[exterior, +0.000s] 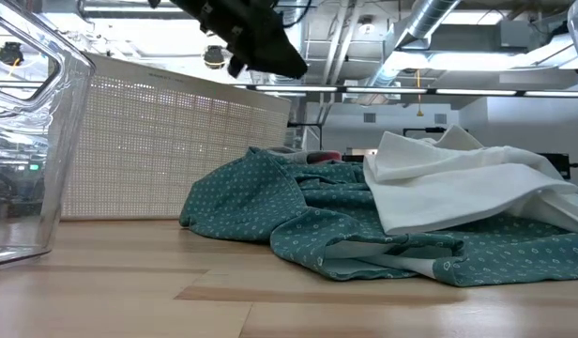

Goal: Pick & Place Cloths
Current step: Put the gray and pink sock into the left transparent bin

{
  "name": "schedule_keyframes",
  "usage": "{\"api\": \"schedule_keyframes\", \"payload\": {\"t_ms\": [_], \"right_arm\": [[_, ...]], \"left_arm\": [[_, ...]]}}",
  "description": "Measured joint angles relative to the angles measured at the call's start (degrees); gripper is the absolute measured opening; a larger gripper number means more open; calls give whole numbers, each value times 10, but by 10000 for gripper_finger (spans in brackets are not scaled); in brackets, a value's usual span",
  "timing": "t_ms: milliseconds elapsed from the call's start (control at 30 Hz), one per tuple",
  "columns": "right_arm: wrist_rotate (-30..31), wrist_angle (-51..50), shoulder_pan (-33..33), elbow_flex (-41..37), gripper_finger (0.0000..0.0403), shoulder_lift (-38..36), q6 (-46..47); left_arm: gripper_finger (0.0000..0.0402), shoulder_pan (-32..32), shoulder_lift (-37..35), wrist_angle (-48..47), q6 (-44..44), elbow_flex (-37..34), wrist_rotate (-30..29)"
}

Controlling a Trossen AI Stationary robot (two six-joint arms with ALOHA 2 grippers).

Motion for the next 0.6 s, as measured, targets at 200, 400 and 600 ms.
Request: {"api": "schedule_keyframes", "payload": {"t_ms": [200,400,600], "right_arm": [[0,2,0,0,172,0,-2],[0,2,0,0,173,0,-1],[0,2,0,0,172,0,-1]], "left_arm": [[157,-2,40,7,7,-1,33],[233,-2,85,7,1,-1,-14],[264,-2,116,7,-4,-1,-98]]}}
